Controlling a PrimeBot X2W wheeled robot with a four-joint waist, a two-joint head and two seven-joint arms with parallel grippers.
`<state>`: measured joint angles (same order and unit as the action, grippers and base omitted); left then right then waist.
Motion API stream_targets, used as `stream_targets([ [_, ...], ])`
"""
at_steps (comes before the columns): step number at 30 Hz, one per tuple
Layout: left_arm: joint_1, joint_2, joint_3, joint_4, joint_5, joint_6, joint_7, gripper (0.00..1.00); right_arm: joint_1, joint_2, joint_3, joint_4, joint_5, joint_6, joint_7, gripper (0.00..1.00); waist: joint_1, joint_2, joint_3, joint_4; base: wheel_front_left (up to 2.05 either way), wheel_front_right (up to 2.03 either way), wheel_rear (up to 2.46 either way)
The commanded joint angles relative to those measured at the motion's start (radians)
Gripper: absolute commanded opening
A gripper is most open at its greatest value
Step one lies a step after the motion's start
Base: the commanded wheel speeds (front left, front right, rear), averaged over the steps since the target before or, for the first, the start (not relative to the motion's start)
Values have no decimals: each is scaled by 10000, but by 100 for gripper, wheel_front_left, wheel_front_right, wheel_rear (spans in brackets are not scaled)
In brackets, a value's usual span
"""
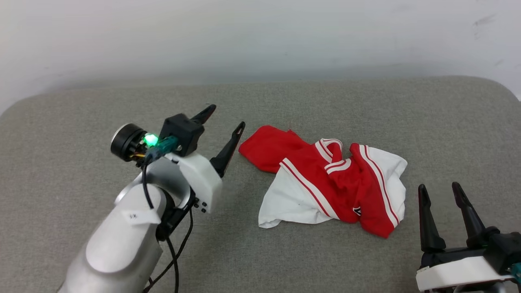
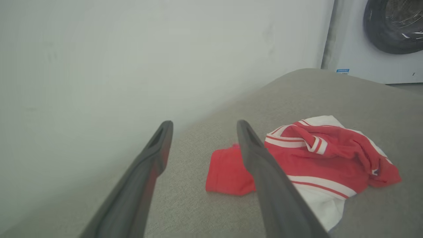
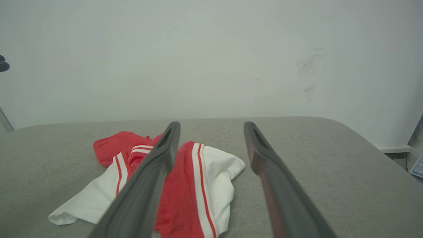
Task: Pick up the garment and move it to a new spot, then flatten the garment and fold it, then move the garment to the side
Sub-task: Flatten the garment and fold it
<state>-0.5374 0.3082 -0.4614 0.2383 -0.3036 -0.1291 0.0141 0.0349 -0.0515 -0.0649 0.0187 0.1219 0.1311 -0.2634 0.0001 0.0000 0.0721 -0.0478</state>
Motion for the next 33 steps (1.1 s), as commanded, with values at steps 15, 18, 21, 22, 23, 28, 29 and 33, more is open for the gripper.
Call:
stream_targets([
  [15,-3048,1652,-5360,321,-4349,4,5086,100,-765,24,-12,-92,79,-7,-20,100,-1,0,1150,-904,0,0,0],
  [18,-3438,1835,-6142,330,-4777,3,5601,100,-875,24,-8,-103,116,-7,-20,100,-1,0,1362,-1035,0,0,0],
  [21,-3700,1939,-6857,521,-5053,3,5805,100,-1002,23,20,-117,169,-7,-20,100,-1,0,1568,-1168,0,0,0],
  [22,-3754,1961,-7034,642,-5153,3,5853,100,-1028,24,42,-123,186,-7,-20,100,-1,0,1632,-1212,0,0,0],
  [23,-3825,1992,-7239,760,-5215,3,5889,100,-1061,23,59,-125,189,-7,-20,100,-1,0,1692,-1255,0,0,0],
  [28,-3886,2027,-7900,1271,-5445,3,6011,100,-1226,23,99,-142,244,-7,-20,100,-1,0,1988,-1444,0,0,0],
  [29,-3859,2029,-7996,1349,-5467,2,6047,100,-1250,24,111,-141,255,-7,-20,100,-1,0,2042,-1479,0,0,0],
  [33,-3683,1978,-8261,1419,-5356,2,6312,100,-1358,23,104,-143,268,-7,-20,100,-1,0,2197,-1547,0,0,0],
])
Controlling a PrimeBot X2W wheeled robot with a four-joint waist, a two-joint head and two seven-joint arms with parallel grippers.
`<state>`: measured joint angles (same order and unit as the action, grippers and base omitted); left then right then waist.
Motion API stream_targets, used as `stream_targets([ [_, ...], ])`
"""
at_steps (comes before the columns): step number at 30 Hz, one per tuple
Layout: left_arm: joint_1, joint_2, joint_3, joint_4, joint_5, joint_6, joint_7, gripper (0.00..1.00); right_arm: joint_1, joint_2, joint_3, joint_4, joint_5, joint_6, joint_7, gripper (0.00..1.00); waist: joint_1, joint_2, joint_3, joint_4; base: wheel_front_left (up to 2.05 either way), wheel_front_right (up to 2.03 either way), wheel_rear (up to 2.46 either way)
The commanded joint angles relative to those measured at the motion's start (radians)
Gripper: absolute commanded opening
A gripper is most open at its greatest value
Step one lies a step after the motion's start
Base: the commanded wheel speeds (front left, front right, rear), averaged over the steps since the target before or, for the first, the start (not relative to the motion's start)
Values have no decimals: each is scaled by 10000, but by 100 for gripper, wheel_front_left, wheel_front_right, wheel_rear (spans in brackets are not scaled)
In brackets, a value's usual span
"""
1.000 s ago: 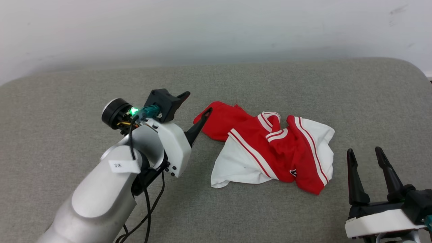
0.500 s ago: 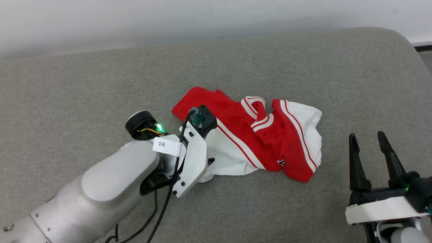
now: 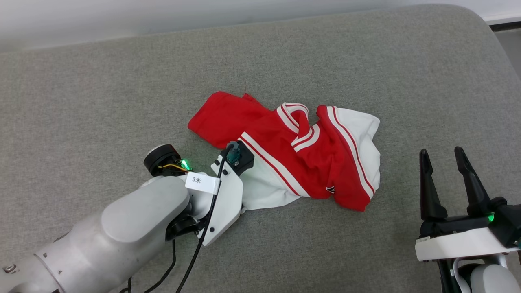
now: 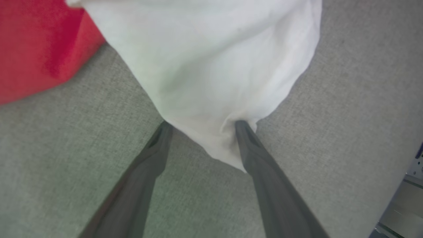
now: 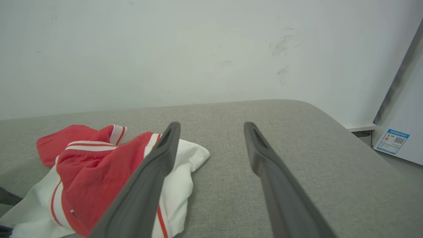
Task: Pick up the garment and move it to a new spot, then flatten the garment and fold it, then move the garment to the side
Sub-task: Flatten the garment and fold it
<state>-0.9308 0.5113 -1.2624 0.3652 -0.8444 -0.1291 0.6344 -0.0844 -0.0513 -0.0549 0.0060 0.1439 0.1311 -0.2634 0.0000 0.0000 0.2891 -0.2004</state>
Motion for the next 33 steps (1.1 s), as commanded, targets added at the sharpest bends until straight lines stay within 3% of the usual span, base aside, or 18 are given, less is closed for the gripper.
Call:
stream_targets([
  [1,320,-54,-287,86,89,1,216,60,-185,21,2,-16,44,-7,-20,100,0,0,47,-30,0,0,0],
  [2,383,-63,-303,26,89,1,186,0,-192,21,-4,-12,47,-7,-20,100,0,0,66,-32,0,0,0],
  [6,344,-107,-266,-105,-14,1,-183,0,-152,21,-73,41,0,-7,-20,100,0,0,-8,54,0,0,0],
  [9,5,-104,-44,36,-376,2,-1175,0,-58,21,-48,90,-62,-7,-20,100,0,0,-205,172,0,0,0],
  [15,-8,438,546,106,-648,5,-3008,0,194,21,-169,121,-184,-7,-20,100,0,0,-657,536,0,0,0],
  [22,784,1539,1345,-382,-1286,581,-4047,0,468,19,-198,119,-290,-7,-20,100,0,0,-1014,1124,0,0,0],
  [33,2607,3238,1908,-440,-2538,1559,-4360,0,459,19,-235,167,-459,-7,-20,100,0,0,-1086,1621,0,0,0],
])
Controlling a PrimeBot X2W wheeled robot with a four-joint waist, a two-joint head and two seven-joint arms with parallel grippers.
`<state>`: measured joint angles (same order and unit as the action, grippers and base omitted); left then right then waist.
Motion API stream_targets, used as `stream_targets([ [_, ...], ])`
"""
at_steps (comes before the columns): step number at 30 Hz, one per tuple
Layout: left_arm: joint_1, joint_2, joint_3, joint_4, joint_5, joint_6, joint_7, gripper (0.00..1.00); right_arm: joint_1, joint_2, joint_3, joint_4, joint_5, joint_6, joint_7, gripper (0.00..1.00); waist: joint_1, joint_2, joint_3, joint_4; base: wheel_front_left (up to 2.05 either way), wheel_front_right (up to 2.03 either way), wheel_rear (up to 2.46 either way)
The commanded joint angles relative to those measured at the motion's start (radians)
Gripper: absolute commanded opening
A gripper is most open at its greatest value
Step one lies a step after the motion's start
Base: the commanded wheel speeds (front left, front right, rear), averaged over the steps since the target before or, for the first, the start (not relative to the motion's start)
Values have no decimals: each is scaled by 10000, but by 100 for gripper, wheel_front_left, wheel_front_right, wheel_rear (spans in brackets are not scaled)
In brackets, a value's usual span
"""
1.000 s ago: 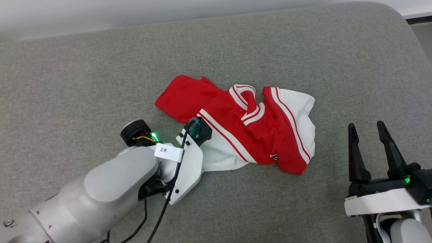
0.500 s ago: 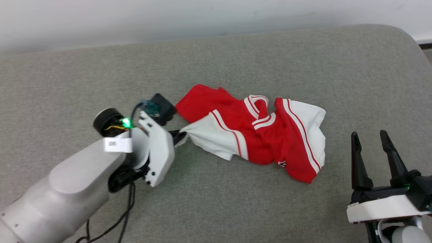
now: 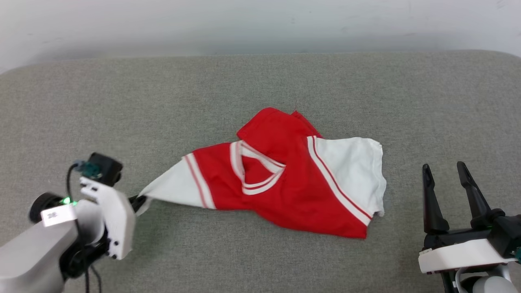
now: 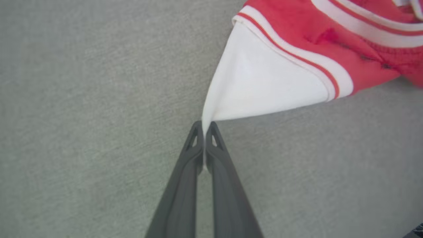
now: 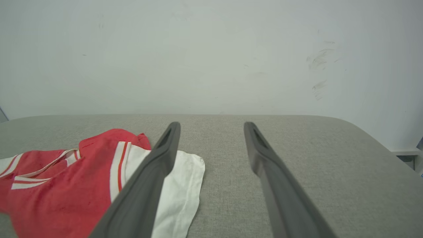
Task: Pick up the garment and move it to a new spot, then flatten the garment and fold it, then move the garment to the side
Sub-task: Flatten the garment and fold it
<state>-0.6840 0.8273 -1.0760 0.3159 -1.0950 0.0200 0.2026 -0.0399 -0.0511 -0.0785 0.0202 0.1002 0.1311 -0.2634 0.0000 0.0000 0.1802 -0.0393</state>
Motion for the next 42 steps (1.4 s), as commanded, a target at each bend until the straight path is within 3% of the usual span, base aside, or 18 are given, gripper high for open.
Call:
stream_targets([
  [1,309,165,63,155,-154,89,-52,0,16,19,6,36,-19,-7,-20,100,0,0,8,21,0,0,0],
  [5,839,411,177,699,-603,181,-184,0,24,19,-2,67,-54,-7,-20,100,0,0,41,40,0,0,0],
  [12,1167,176,275,1354,-1046,14,-327,0,69,18,-76,207,-101,-7,-20,100,0,0,3,82,0,0,0],
  [13,1128,120,320,1406,-1003,66,-466,90,81,18,-75,227,-103,-7,-20,100,0,0,-28,90,0,0,0],
  [14,1072,61,404,1459,-953,151,-681,100,86,18,-80,245,-110,-7,-20,100,0,0,-72,98,0,0,0],
  [21,1062,-184,673,1245,-431,590,-2194,100,69,19,-243,169,-347,-7,-20,100,0,0,-473,242,0,0,0],
  [29,1855,-308,1393,14,49,2079,-4405,100,-582,-45,-559,-153,-1109,-7,-20,100,0,0,-1032,632,0,0,0],
  [33,2539,-394,2018,-837,492,2964,-4663,100,-1177,-630,-294,-20,-1175,-7,-18,100,0,0,-1121,854,0,0,0],
  [36,3117,-713,3072,-1652,1395,3626,-4690,100,-1653,-1280,27,519,-953,-8,-18,100,0,0,-1113,1083,0,0,0],
  [39,3965,-1200,4072,-2336,2479,4055,-4676,100,-2198,-1985,594,1183,-615,-8,175,100,0,0,-1086,1312,0,0,0],
  [42,4644,-1716,4963,-2875,3541,4282,-4678,100,-2769,-2880,1405,1698,-95,-8,1087,100,0,0,-988,1526,0,0,0],
])
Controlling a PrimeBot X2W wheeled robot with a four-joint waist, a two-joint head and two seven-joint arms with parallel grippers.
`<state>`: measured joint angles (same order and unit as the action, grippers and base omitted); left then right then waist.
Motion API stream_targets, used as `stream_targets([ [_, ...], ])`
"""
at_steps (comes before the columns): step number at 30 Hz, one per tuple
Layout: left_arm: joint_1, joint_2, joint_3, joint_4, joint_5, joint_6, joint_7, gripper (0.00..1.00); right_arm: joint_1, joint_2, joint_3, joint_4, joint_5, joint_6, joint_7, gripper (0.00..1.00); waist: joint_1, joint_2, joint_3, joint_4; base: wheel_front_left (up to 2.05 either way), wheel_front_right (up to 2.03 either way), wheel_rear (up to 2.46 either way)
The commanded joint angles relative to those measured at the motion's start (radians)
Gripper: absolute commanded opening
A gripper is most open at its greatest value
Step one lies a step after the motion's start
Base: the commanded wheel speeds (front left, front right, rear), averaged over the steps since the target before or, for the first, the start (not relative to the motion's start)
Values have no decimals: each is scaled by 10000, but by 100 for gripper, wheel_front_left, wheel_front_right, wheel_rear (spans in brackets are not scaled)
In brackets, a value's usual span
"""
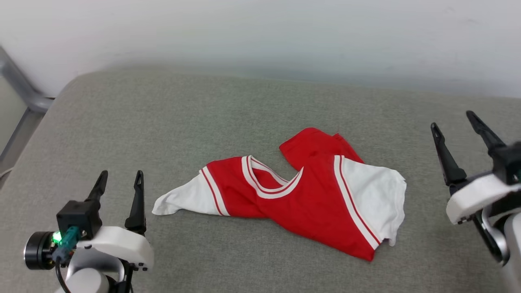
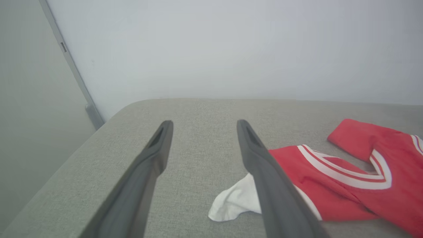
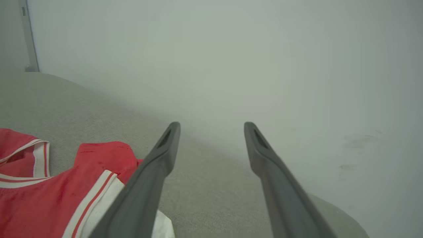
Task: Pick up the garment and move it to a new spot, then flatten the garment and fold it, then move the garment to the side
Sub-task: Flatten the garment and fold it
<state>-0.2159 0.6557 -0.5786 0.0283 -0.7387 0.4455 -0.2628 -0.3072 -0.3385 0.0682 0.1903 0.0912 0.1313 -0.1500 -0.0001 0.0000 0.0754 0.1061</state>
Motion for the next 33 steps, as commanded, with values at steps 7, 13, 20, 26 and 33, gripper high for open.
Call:
stream_targets([
  [7,1050,-1296,1549,-573,1814,-185,-25,100,-1121,-2095,2434,514,2139,-10,3443,100,1,0,491,523,0,0,0],
  [13,1384,-2361,2427,-613,2849,-802,-26,100,-1806,-3498,4021,451,3834,-10,5956,100,1,0,1049,910,0,0,0],
  [20,1134,-3445,3168,-433,3733,-1628,-26,100,-2663,-4376,5204,536,5107,-12,7712,100,1,0,1861,1387,0,0,0],
  [26,899,-4203,3648,-268,4369,-2263,-26,100,-3073,-4529,6028,1143,5442,-10,8219,100,1,0,2440,1692,0,0,0],
  [33,789,-4870,4264,-9,4969,-2894,-27,100,-2907,-4403,7262,1841,5913,-6,8208,100,1,0,2672,1768,0,0,0],
])
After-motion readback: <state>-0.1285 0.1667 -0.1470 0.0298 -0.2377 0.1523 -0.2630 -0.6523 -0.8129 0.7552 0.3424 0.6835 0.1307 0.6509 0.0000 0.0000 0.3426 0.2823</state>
